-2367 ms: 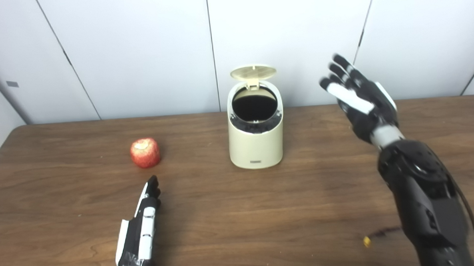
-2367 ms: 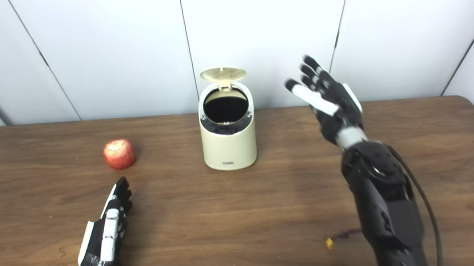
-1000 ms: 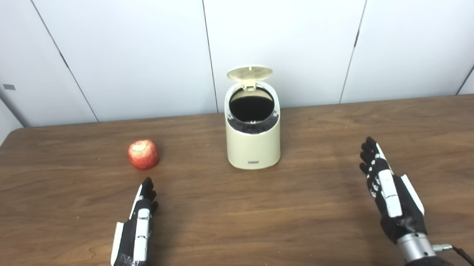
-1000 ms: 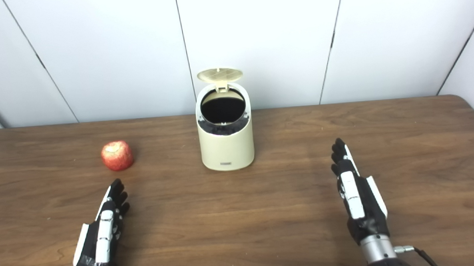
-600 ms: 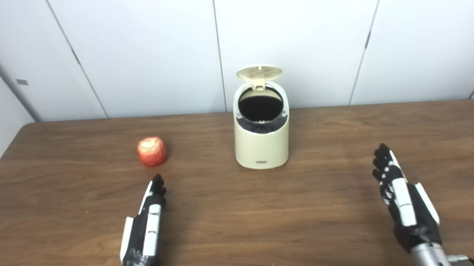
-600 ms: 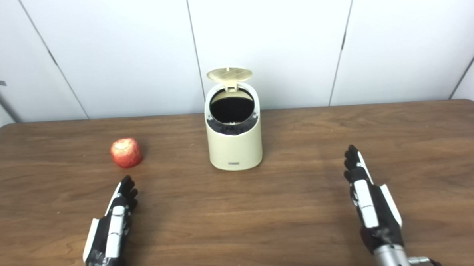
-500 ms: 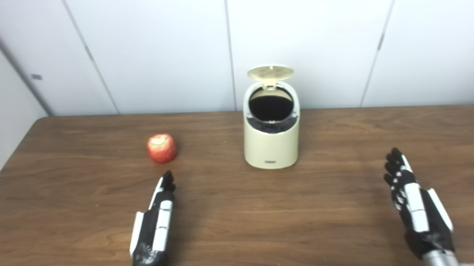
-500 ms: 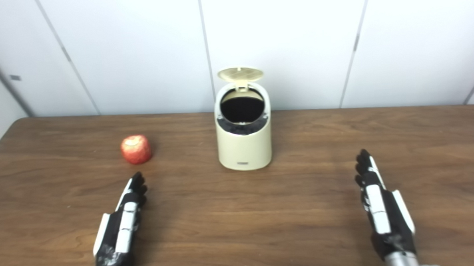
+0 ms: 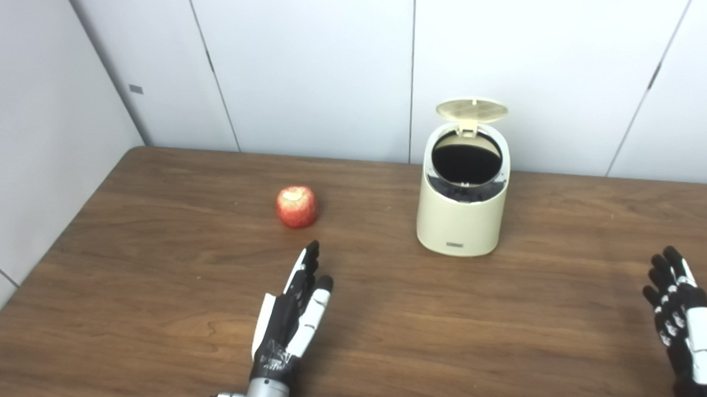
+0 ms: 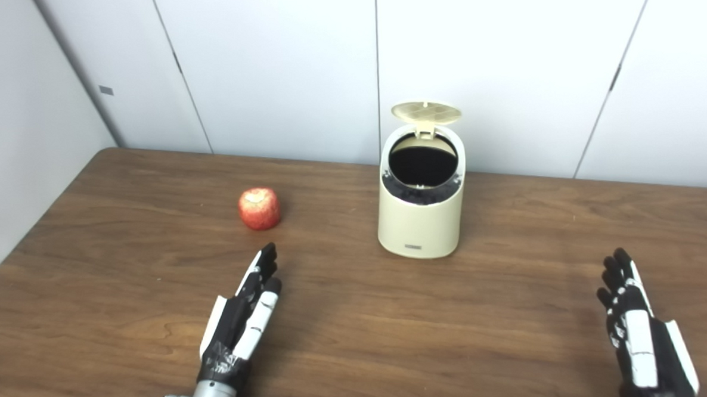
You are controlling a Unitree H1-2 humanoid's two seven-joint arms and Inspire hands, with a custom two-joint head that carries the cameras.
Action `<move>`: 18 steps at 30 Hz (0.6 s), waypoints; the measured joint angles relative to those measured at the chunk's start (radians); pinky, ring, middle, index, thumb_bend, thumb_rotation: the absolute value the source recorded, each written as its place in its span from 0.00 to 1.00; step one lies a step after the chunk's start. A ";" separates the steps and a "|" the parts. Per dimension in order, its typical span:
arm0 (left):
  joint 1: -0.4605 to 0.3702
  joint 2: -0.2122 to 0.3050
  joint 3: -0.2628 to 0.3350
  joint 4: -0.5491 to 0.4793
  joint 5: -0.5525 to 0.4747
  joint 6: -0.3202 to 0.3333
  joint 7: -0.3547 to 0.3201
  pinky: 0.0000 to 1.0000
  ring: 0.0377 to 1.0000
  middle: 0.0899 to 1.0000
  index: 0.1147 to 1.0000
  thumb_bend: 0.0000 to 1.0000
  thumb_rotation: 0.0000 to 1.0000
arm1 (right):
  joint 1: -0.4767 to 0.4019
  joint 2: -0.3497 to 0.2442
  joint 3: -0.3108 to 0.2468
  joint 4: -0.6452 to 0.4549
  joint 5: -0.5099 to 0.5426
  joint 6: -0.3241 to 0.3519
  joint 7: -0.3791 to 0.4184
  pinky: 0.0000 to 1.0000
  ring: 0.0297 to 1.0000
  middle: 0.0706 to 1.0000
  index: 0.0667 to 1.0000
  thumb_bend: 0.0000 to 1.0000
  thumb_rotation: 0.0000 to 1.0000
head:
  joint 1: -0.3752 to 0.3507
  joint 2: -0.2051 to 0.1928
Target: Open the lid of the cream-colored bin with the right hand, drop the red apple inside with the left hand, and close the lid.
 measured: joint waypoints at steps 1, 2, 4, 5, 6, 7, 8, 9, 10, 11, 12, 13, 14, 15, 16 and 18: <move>0.000 -0.002 -0.001 -0.003 0.006 0.001 0.004 0.96 0.97 0.98 0.99 0.74 0.46 | 0.000 0.001 -0.001 -0.002 0.000 0.004 -0.002 0.83 0.92 0.92 0.91 0.61 1.00 | -0.003 0.003; 0.000 -0.003 -0.003 -0.010 0.011 0.006 0.006 0.95 0.96 0.98 0.99 0.76 0.43 | 0.000 0.004 -0.003 -0.004 0.000 0.011 -0.007 0.81 0.91 0.91 0.90 0.60 1.00 | -0.003 0.003; 0.000 -0.005 -0.007 -0.035 0.034 0.019 0.012 0.93 0.95 0.97 0.99 0.79 0.39 | 0.000 0.010 -0.008 -0.004 0.000 0.018 -0.014 0.79 0.90 0.90 0.89 0.61 1.00 | -0.009 0.005; 0.000 -0.007 -0.008 -0.054 0.051 0.030 0.016 0.91 0.94 0.97 0.98 0.80 0.35 | 0.000 0.011 -0.008 -0.004 -0.001 0.023 -0.015 0.77 0.89 0.89 0.88 0.62 1.00 | -0.009 0.005; -0.001 -0.009 -0.009 -0.073 0.059 0.039 0.019 0.90 0.94 0.96 0.98 0.81 0.33 | 0.000 0.011 -0.008 -0.004 -0.002 0.029 -0.016 0.76 0.89 0.89 0.88 0.63 1.00 | -0.009 0.005; -0.002 -0.011 -0.008 -0.096 0.072 0.053 0.022 0.90 0.93 0.95 0.98 0.83 0.31 | 0.000 0.011 -0.009 -0.004 -0.003 0.034 -0.017 0.74 0.88 0.88 0.88 0.64 1.00 | -0.009 0.005; -0.005 -0.013 -0.006 -0.120 0.094 0.073 0.028 0.91 0.91 0.93 0.97 0.86 0.30 | 0.000 0.011 -0.010 -0.004 -0.003 0.037 -0.019 0.72 0.87 0.87 0.87 0.65 1.00 | -0.009 0.005; -0.011 -0.018 -0.001 -0.146 0.122 0.100 0.040 0.90 0.90 0.93 0.97 0.87 0.30 | 0.000 0.011 -0.010 -0.005 -0.004 0.042 -0.021 0.70 0.86 0.86 0.86 0.66 1.00 | -0.018 0.005; -0.016 -0.021 0.004 -0.172 0.151 0.129 0.045 0.88 0.89 0.92 0.96 0.88 0.29 | 0.000 0.012 -0.011 -0.007 -0.004 0.047 -0.022 0.69 0.86 0.85 0.85 0.65 1.00 | -0.018 0.005; -0.020 -0.024 0.007 -0.196 0.180 0.157 0.048 0.87 0.88 0.92 0.96 0.89 0.29 | 0.000 0.013 -0.012 -0.009 -0.004 0.050 -0.023 0.68 0.85 0.85 0.85 0.65 1.00 | -0.018 0.005; -0.025 -0.025 0.011 -0.217 0.204 0.185 0.048 0.85 0.88 0.91 0.96 0.91 0.26 | -0.001 0.015 -0.012 -0.010 -0.004 0.052 -0.025 0.66 0.84 0.84 0.84 0.65 1.00 | -0.018 0.005; -0.032 -0.024 0.016 -0.239 0.224 0.216 0.046 0.85 0.88 0.91 0.95 0.92 0.26 | -0.001 0.019 -0.013 -0.013 -0.004 0.054 -0.027 0.65 0.83 0.83 0.84 0.64 1.00 | -0.018 0.005; -0.044 -0.023 0.022 -0.253 0.243 0.239 0.044 0.85 0.87 0.91 0.95 0.93 0.25 | -0.001 0.024 -0.014 -0.016 -0.004 0.056 -0.030 0.65 0.83 0.83 0.83 0.63 1.00 | -0.026 0.005; -0.066 -0.021 0.029 -0.264 0.260 0.266 0.041 0.86 0.87 0.90 0.94 0.94 0.26 | -0.002 0.028 -0.015 -0.019 -0.004 0.059 -0.032 0.65 0.83 0.83 0.84 0.66 1.00 | -0.026 0.005; -0.090 -0.014 0.034 -0.272 0.286 0.289 0.037 0.84 0.87 0.90 0.94 0.93 0.27 | -0.004 0.031 -0.014 -0.022 -0.004 0.064 -0.033 0.65 0.83 0.83 0.84 0.67 1.00 | -0.026 0.005; -0.145 0.009 0.038 -0.277 0.328 0.316 0.031 0.81 0.86 0.89 0.93 0.93 0.28 | -0.007 0.032 -0.011 -0.025 -0.008 0.071 -0.033 0.65 0.83 0.83 0.84 0.69 1.00 | -0.026 0.005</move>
